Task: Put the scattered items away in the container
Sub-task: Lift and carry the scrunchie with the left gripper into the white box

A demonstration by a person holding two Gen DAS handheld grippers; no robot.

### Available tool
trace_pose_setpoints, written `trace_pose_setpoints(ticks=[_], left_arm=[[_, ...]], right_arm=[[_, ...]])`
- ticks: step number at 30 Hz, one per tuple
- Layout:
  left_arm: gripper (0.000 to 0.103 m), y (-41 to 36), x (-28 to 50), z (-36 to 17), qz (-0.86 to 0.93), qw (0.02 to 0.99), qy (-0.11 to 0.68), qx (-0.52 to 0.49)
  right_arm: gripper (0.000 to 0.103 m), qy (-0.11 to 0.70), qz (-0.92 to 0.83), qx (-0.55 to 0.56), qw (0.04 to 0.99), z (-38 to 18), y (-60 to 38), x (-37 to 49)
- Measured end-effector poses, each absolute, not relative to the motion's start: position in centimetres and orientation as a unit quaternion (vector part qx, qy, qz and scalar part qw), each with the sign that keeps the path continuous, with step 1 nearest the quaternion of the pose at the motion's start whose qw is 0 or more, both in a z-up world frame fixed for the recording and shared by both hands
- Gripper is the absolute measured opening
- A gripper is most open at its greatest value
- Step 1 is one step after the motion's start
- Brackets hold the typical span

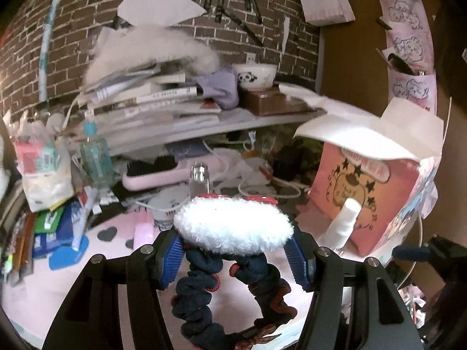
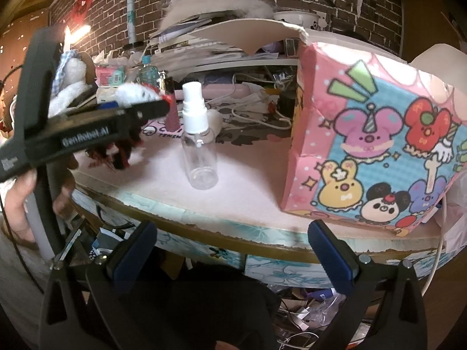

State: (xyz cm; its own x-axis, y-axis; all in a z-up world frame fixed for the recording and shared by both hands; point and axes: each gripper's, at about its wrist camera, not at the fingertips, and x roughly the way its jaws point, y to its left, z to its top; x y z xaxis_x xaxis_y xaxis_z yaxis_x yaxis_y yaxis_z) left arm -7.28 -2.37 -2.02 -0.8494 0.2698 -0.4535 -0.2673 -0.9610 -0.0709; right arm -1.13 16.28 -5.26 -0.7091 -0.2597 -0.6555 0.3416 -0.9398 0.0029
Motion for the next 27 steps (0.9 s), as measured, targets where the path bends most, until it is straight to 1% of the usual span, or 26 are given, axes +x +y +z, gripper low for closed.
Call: trace_pose_setpoints(ticks=[8,14,20,27], left_arm=[[0.057,-1.7,-7.1,1.9,0.969,0.136,0.015,-0.207],[0.057,0.0,-7.3,5.8,0.968,0.166,0.030,-0.184],[0.057,4.1,-8.0,9.4,0.958,0.221,0.051,-0.176],[0.057,10.4,-9.5,11.8,0.938,0.277,0.087,-0.188]], right_arm=[[0.103,0.058,-0.923,0.344,0.161,-5.0,16.5,-1.1],[0.103,0.056,-0.924,0.343,0.160,-4.9,16.6,-1.2],[0.103,0.052,-0.925,0.340,0.159,-4.7,17.2,-1.3],[0.103,0.049,-0.927,0.338,0.157,-4.6,17.6,-1.3]])
